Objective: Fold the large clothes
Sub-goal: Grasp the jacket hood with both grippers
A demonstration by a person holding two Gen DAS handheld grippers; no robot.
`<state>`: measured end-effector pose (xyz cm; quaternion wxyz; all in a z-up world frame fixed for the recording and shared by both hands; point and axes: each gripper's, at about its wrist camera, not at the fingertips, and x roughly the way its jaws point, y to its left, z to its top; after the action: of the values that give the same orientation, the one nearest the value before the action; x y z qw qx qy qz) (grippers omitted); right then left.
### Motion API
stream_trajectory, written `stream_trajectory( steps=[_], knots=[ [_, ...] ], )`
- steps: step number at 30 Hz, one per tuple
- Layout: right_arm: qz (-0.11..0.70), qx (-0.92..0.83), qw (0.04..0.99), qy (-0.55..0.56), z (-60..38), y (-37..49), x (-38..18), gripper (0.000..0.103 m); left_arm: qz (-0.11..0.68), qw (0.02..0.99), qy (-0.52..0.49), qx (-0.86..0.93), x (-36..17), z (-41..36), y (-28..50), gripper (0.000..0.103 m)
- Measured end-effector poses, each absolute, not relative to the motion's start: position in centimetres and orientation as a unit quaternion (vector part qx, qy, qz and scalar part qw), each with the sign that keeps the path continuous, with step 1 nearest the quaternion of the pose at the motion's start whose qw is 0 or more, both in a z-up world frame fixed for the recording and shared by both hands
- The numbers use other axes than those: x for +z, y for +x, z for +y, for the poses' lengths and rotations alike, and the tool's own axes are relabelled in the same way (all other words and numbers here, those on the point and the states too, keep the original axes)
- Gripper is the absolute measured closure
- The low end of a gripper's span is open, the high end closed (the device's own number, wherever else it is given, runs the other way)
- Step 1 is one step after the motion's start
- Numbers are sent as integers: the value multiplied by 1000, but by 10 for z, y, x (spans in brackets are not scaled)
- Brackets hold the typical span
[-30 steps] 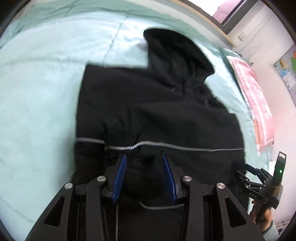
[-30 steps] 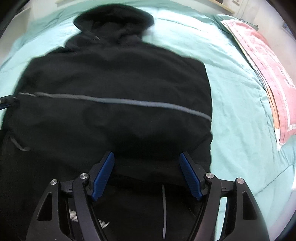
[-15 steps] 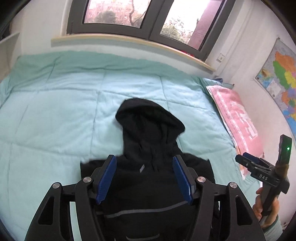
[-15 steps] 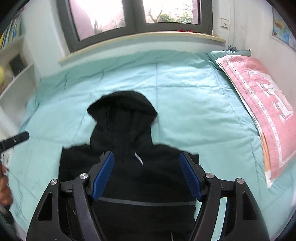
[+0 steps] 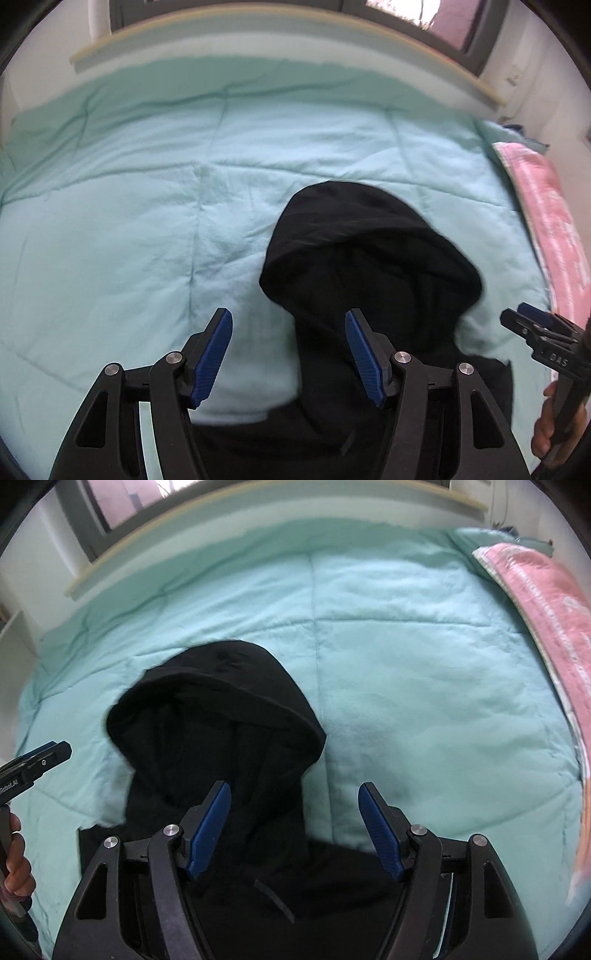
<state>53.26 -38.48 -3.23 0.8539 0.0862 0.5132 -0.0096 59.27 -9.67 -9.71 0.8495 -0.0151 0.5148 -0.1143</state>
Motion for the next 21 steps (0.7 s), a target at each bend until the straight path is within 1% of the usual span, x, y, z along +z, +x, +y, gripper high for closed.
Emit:
stream_trajectory(
  steps=[6, 7, 8, 9, 10, 11, 12, 14, 15, 16, 17, 19, 20, 21],
  knots=[
    [548, -9, 829, 110, -392, 583, -86, 28, 540, 836, -4, -97, -151, -109, 640, 38],
    [556, -7, 823, 116, -393, 591, -95, 32, 540, 837, 0, -92, -155, -111, 646, 39],
    [563, -4, 818, 117, -393, 598, -104, 41, 538, 839, -1, -86, -161, -112, 655, 62],
    [568, -1, 815, 114, -391, 602, -108, 69, 540, 837, -8, -91, -165, -110, 661, 94],
    [571, -6, 814, 104, -389, 605, -110, 83, 542, 834, -21, -99, -165, -108, 664, 94],
    [558, -12, 824, 99, -391, 604, -104, 86, 532, 839, -41, -110, -157, -101, 664, 94],
    [538, -8, 837, 106, -395, 599, -92, 92, 516, 844, -65, -129, -144, -93, 659, 94],
    [506, -11, 856, 111, -403, 587, -67, 94, 498, 844, -118, -156, -120, -70, 645, 94],
    [482, -13, 870, 105, -408, 574, -48, 94, 492, 837, -162, -178, -111, -53, 636, 94],
    [471, -7, 876, 105, -410, 566, -39, 94, 490, 828, -191, -195, -107, -39, 627, 94],
    [464, 3, 879, 108, -412, 557, -33, 94, 493, 824, -198, -199, -108, -34, 621, 93],
    [461, 17, 881, 104, -409, 548, -33, 94, 530, 808, -181, -185, -135, -31, 613, 93],
    [468, 23, 879, 90, -402, 547, -43, 94, 552, 799, -164, -175, -152, -34, 615, 93],
    [481, 25, 873, 76, -397, 549, -56, 94, 586, 783, -137, -157, -181, -39, 618, 93]
  ],
)
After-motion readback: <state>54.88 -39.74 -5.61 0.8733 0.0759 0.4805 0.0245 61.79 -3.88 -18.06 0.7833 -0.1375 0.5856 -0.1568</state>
